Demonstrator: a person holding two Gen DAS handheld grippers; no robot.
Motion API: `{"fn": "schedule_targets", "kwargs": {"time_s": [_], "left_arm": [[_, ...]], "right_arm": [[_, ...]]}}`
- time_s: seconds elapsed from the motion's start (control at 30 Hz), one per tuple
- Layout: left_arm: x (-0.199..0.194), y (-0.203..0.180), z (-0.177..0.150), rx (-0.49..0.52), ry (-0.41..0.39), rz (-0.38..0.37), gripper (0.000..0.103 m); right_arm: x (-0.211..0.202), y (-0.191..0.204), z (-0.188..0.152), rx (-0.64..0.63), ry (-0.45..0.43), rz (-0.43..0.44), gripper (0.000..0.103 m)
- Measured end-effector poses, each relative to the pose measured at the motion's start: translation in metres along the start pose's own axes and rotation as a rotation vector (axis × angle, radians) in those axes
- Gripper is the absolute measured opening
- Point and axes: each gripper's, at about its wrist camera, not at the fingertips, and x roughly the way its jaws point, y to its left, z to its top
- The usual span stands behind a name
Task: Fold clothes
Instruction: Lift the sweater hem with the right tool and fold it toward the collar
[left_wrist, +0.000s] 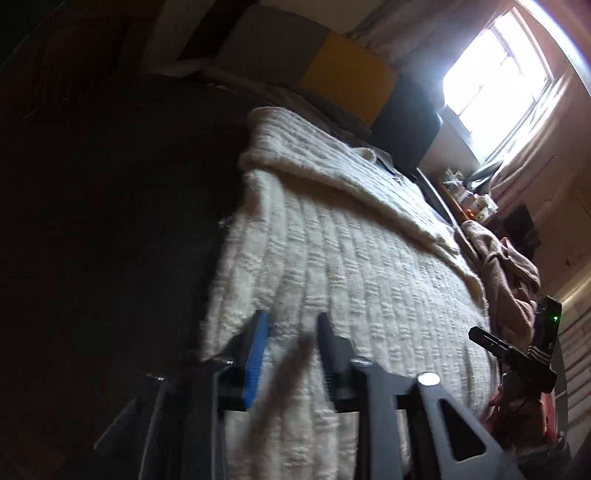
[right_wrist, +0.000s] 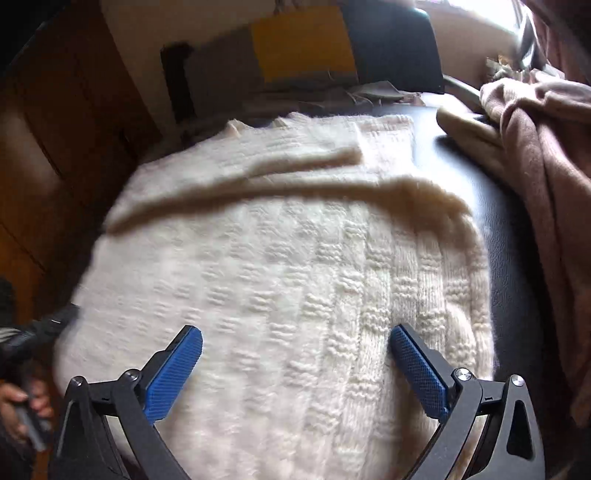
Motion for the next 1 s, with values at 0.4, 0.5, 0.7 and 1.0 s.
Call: {"fn": "schedule_targets", "kwargs": {"time_s": [0.4, 0.5, 0.7, 1.0], "left_arm": [[-0.031, 0.004, -0.018, -0.052, -0.009, -0.004, 0.038], [-0.047, 0.015, -0.033, -0.077, -0.009, -0.015, 0.04], [-0.069, 0.027, -0.058, -0.094, -0.006, -0.026, 0.043], [-0.061, 0.007, -0.082, 0.002, 0.063, -0.031, 0.049]], "right_arm": [[-0.053, -0.051, -0.009, 0.117, -0.038, 0.221, 0.103], [-0.072, -0.082, -0.04, 0.217, -0.004, 0.287, 0.103], [-0.084, -0.105, -0.087, 0.325, -0.032, 0.398, 0.103], [-0.063, -0.093, -0.084, 0.379, 0.015, 0.588, 0.103]]}}
